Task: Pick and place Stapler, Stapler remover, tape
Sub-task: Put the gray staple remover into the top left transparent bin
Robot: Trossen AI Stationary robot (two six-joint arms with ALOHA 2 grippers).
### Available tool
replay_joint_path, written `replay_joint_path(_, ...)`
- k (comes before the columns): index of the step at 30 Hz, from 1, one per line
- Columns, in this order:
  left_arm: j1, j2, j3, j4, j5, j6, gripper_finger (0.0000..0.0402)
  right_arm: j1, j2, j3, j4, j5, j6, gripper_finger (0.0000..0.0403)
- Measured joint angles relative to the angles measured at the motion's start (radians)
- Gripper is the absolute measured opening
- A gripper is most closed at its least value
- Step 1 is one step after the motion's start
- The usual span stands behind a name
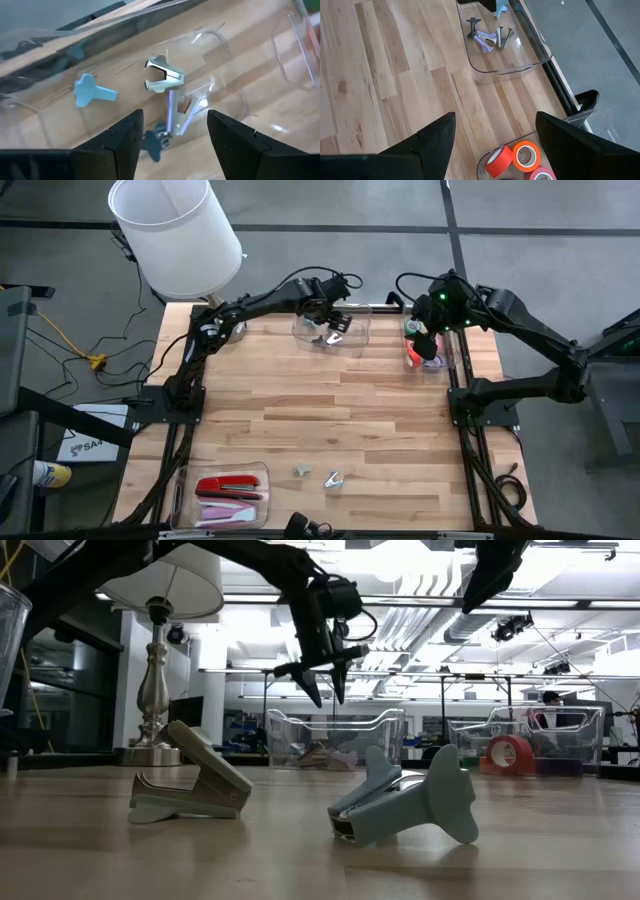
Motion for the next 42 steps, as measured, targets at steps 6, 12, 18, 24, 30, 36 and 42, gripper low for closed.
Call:
replay_joint_path(6, -0.019, 0.000, 0.070, -0.086, 0.022, 0.074, 0.0204, 0.000, 0.000, 0.000, 0.000, 0.000, 0.000, 0.0267)
replay_joint_path(12, -0.056, -0.005, 0.074, -0.149, 0.060, 0.134, 0.0190, 0.000, 0.000, 0.000, -0.006, 0.000, 0.000, 0.0266)
replay_joint_path(18, -0.105, -0.011, 0.074, -0.217, 0.069, 0.148, 0.0186, 0.000, 0.000, 0.000, -0.011, 0.000, 0.003, 0.0268)
replay_joint_path(24, -0.152, -0.031, 0.072, -0.258, 0.069, 0.148, 0.0186, 0.000, 0.000, 0.000, -0.015, 0.000, 0.004, 0.0266)
replay_joint_path(30, -0.214, -0.071, 0.074, -0.315, 0.078, 0.165, 0.0190, 0.000, 0.000, 0.000, -0.046, 0.000, 0.004, 0.0267)
replay_joint_path(36, -0.307, -0.088, 0.072, -0.467, 0.081, 0.186, 0.0211, 0.000, 0.000, 0.000, -0.089, 0.000, 0.004, 0.0267)
replay_joint_path(42, -0.413, -0.093, 0.072, -0.553, 0.078, 0.139, 0.0249, 0.000, 0.000, 0.000, -0.112, 0.000, 0.008, 0.0266)
